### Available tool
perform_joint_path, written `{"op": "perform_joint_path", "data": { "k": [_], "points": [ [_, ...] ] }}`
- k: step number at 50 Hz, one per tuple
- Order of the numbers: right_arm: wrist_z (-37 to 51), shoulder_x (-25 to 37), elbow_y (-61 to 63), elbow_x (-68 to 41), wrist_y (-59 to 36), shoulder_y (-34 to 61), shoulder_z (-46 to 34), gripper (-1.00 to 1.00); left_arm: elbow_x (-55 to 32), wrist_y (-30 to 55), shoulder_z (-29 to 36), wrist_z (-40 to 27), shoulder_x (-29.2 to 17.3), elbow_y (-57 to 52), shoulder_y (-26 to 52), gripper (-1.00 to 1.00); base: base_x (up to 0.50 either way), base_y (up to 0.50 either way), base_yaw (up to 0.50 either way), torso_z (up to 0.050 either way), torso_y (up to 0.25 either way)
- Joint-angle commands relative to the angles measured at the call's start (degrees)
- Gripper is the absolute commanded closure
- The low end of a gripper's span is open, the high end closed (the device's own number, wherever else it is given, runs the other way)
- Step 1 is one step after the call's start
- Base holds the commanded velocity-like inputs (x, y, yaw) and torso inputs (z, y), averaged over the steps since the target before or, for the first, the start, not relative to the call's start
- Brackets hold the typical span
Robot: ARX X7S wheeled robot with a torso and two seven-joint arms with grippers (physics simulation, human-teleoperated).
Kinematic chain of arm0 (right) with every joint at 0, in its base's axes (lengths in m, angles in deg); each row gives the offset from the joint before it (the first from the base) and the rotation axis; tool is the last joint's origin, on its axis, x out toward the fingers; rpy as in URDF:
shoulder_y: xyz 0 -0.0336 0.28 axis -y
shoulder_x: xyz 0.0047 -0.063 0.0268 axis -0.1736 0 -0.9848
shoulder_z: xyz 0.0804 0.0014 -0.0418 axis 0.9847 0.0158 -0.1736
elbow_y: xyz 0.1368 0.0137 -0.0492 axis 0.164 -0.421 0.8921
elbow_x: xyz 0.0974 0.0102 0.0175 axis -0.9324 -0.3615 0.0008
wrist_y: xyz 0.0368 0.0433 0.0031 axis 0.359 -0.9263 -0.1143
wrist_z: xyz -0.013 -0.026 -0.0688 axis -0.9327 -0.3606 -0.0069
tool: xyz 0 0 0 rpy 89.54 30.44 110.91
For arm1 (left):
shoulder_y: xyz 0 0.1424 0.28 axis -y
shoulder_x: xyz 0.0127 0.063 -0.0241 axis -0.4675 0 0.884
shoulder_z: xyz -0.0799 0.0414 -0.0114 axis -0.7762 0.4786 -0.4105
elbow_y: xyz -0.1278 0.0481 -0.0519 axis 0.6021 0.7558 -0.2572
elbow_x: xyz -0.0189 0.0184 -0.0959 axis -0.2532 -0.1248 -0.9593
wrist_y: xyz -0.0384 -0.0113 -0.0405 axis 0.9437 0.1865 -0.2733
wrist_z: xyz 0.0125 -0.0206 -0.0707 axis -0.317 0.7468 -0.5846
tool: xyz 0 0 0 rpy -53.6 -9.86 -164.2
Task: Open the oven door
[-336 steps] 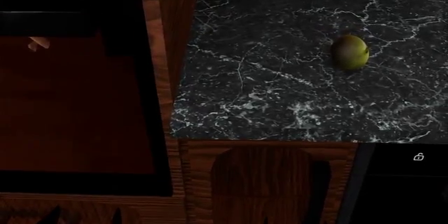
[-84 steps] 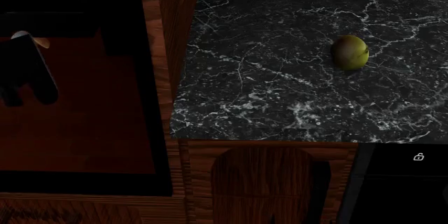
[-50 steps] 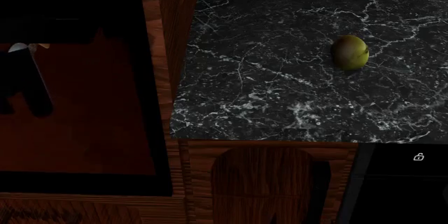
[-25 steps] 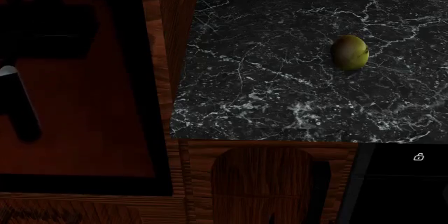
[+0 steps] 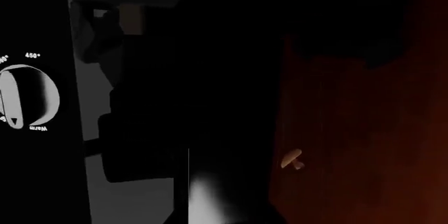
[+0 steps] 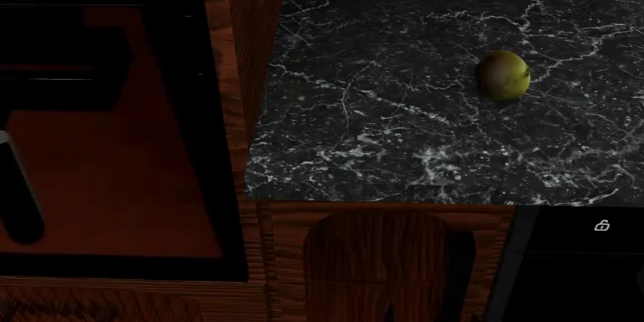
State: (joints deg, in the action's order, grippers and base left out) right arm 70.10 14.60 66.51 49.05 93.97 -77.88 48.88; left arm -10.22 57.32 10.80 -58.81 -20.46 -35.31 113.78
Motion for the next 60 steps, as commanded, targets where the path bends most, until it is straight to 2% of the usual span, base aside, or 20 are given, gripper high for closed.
{"op": "perform_joint_path", "data": {
  "k": [1,40,60],
  "points": [
    [0.43,0.39,1.24,-0.43,-0.49,-0.16,-0.23,-1.00,-6.80,3.98,0.90,0.43,-2.38,-7.05,-5.26,1.00,0.00,0.00,0.00,0.000,0.000],
    [1.52,1.57,4.47,-1.43,-1.05,-0.54,-0.81,-1.00,-10.32,12.46,-3.76,-5.20,-12.46,-28.51,-22.58,1.00,0.00,0.00,0.00,0.000,0.000],
    [1.71,1.75,4.72,-1.75,-0.83,-0.50,-1.30,-1.00,-12.10,15.38,-5.67,-9.59,-16.54,-35.84,-30.73,1.00,0.00,0.00,0.00,0.000,0.000]
  ]
}}
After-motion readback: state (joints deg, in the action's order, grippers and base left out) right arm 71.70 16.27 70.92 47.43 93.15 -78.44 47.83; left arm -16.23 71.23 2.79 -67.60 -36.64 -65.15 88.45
